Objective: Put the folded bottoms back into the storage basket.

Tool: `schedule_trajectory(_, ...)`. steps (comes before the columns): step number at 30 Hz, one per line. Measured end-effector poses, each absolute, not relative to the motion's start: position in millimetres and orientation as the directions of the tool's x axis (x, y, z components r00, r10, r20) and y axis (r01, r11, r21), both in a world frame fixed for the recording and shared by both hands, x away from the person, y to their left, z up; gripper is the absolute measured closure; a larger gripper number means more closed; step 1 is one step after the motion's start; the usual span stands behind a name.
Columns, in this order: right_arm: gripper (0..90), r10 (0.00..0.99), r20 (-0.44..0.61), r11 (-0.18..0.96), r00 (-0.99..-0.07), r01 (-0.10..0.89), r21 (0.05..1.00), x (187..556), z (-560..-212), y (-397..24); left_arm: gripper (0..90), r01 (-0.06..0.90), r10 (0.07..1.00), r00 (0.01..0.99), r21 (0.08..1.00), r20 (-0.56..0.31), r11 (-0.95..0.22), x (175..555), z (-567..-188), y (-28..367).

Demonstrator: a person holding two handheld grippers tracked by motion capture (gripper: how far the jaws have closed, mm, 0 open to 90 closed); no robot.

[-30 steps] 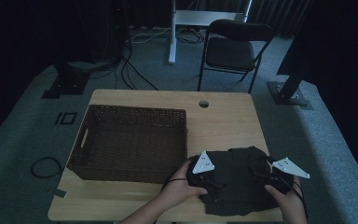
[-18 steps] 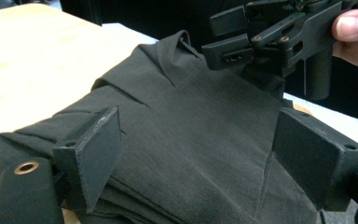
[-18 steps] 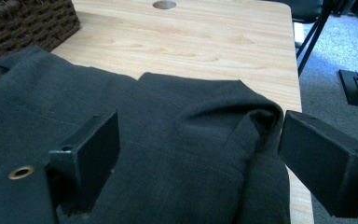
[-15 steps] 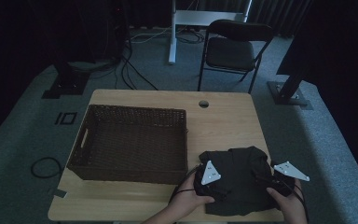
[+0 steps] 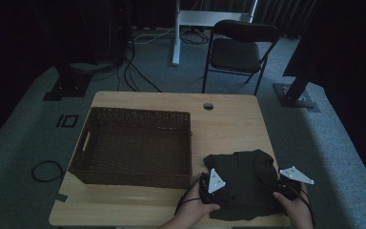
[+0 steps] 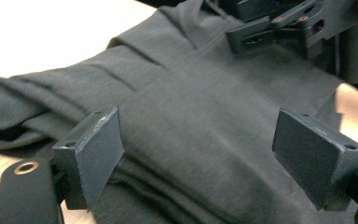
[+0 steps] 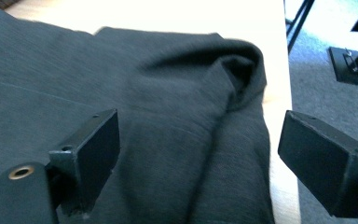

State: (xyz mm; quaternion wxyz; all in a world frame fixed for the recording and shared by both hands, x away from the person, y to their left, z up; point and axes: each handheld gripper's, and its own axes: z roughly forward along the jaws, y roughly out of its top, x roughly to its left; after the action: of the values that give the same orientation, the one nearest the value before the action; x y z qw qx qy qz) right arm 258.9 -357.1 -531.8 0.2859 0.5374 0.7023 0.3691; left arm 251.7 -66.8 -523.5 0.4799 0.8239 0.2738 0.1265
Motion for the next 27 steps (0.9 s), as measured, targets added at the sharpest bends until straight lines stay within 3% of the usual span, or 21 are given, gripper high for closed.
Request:
schedule_trajectory(6, 12.4, 0.962, 0.015, 0.152, -0.272, 0.581, 0.8, 262.0, -542.1, -357.9, 16.4, 0.402, 0.617, 0.783, 0.824, -0.082, -0.399, 254.9, -535.8, -66.2)
schedule_trajectory(15, 11.6, 0.962, 0.06, 0.121, -0.267, 0.613, 0.781, 265.0, -544.9, -359.7, 14.8, 0.435, 0.627, 0.773, 0.799, -0.095, -0.415, 260.7, -543.1, -71.1)
schedule_trajectory(27, 13.1, 0.952, 0.175, 0.032, -0.25, 0.652, 0.757, 267.2, -551.1, -362.3, 5.8, 0.48, 0.622, 0.771, 0.771, -0.141, -0.42, 269.3, -548.0, -77.4)
